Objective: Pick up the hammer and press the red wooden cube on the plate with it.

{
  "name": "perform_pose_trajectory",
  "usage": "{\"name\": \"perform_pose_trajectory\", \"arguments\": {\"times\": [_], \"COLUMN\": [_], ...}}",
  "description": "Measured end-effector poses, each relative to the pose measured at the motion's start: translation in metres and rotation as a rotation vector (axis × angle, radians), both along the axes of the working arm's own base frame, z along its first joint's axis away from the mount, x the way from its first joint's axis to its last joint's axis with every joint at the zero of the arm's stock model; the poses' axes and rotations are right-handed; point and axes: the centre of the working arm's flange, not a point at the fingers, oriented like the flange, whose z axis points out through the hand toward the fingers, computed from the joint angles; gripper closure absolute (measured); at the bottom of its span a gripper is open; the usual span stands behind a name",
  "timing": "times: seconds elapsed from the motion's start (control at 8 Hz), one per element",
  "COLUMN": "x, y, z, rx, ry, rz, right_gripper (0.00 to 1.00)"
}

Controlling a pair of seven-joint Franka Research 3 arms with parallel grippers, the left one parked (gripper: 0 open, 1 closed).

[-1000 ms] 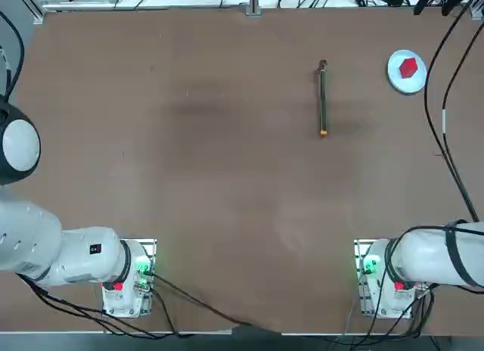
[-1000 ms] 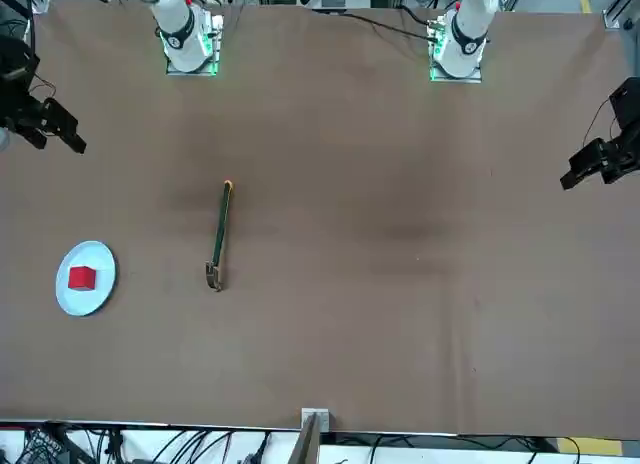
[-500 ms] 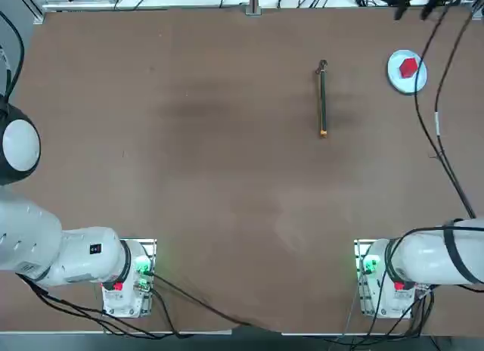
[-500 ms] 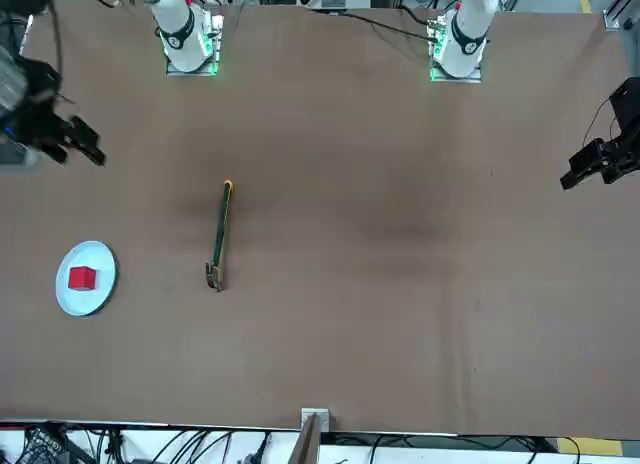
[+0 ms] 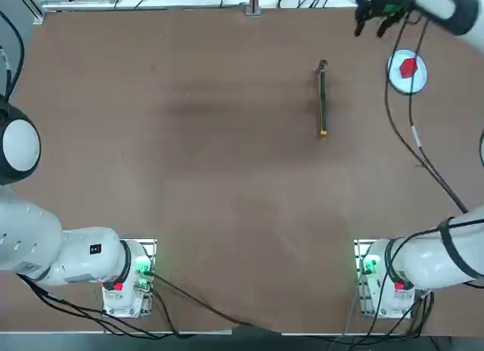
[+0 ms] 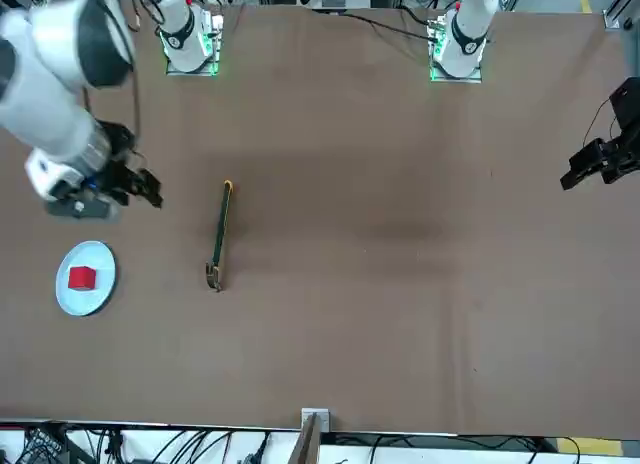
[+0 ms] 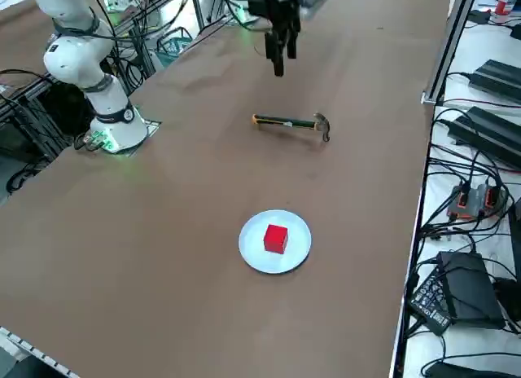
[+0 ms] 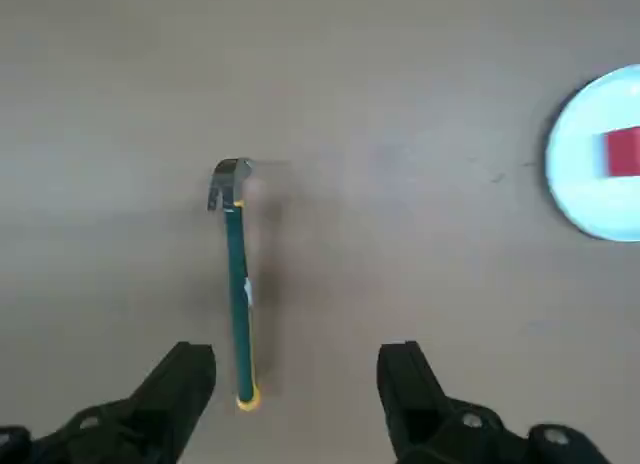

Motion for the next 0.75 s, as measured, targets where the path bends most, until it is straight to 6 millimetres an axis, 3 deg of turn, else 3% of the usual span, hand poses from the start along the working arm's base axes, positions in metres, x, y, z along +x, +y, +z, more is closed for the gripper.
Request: {"name": "perform_pose_trajectory", "arguments": {"times": [0.25, 0.75], "x": [0.001, -0.015], "y": [0.029, 0.041], "z": [-0.06, -0.17], "rx": [0.002, 0.023], "ry": [-0.014, -0.11], "rz": [-0.067, -0.093], "right_gripper": [0.0, 0.0]}}
